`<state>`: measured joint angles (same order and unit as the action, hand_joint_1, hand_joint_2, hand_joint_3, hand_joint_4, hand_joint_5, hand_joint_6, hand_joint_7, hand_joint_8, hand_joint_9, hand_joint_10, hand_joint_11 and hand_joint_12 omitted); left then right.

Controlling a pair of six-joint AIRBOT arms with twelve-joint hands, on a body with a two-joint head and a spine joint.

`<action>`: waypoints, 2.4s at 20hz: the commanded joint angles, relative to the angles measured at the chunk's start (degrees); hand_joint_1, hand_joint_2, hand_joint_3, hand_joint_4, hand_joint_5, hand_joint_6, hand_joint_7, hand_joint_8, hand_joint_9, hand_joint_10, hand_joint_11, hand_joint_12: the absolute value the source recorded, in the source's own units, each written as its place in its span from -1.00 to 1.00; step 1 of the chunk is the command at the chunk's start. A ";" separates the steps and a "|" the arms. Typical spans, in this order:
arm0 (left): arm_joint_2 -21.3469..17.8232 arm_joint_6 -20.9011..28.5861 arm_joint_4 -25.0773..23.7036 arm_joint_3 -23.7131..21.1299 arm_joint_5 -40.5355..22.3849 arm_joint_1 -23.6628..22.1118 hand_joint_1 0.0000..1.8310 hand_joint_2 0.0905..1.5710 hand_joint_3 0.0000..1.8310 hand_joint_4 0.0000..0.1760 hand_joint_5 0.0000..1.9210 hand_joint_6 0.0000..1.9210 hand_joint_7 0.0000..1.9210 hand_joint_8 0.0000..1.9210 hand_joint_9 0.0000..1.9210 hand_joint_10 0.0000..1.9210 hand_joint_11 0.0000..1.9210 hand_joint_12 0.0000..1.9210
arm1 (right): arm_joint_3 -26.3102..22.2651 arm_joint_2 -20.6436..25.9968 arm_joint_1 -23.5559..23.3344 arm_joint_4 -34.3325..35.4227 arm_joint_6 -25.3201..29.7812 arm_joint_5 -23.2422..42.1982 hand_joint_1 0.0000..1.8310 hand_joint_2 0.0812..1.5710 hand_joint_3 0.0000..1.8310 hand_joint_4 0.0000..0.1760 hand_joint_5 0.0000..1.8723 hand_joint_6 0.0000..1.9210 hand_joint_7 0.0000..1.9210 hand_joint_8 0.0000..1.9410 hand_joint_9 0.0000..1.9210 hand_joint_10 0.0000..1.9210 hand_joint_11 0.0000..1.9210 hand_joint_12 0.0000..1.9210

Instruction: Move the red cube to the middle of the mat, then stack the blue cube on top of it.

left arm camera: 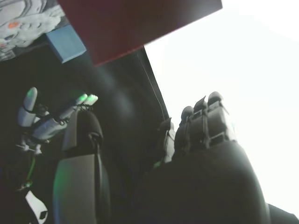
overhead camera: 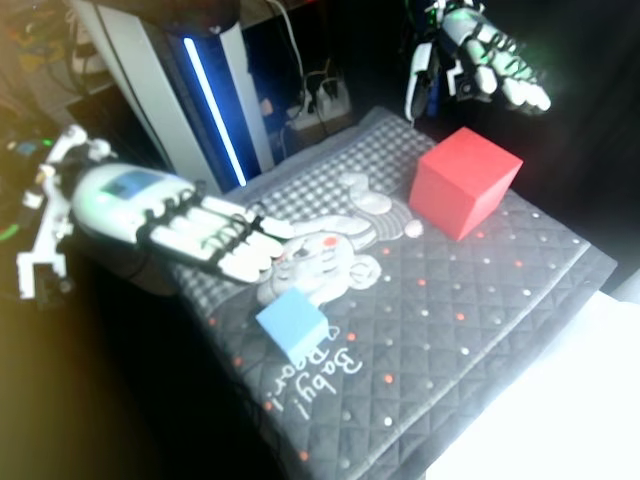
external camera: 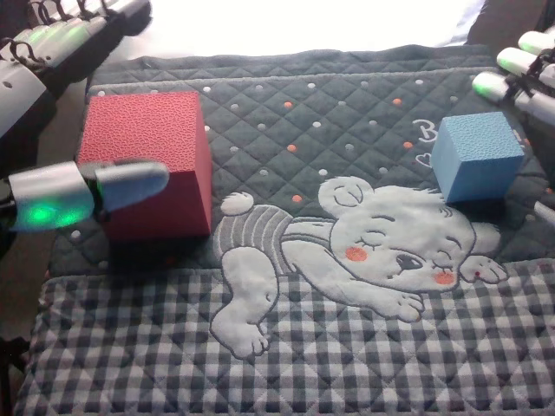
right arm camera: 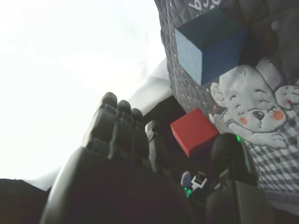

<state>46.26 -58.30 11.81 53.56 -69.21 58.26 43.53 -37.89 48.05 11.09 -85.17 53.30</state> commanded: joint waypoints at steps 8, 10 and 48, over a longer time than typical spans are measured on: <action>1.40 -2.32 1.58 3.19 7.82 -8.19 -0.22 0.14 -1.00 -0.30 -1.00 -1.00 -1.00 -1.00 -1.00 -1.00 -1.00 -1.00 | 0.39 -0.38 -0.04 1.40 -0.37 6.91 -0.44 0.60 -1.00 -1.00 -1.00 -1.00 -1.00 -1.00 -1.00 -1.00 -1.00 -0.96; 3.25 -3.83 3.03 4.73 12.47 -9.63 -0.28 0.07 -1.00 -0.40 -1.00 -1.00 -1.00 -1.00 -1.00 -1.00 -1.00 -1.00 | 0.61 -0.75 0.06 1.47 -0.36 6.59 -0.47 0.61 -1.00 -1.00 -1.00 -1.00 -1.00 -1.00 -1.00 -1.00 -1.00 -1.00; 26.14 7.22 -6.83 19.43 29.81 -23.22 -0.32 0.14 -1.00 0.14 -1.00 -0.98 -1.00 -0.98 -1.00 -0.98 -1.00 -0.96 | 1.20 -2.03 1.29 2.19 0.88 6.09 -0.48 0.67 -1.00 -1.00 -1.00 -1.00 -1.00 -1.00 -1.00 -1.00 -1.00 -0.84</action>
<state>72.05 -51.55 5.30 72.86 -33.52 35.55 44.51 -40.10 49.58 13.45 -84.27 52.53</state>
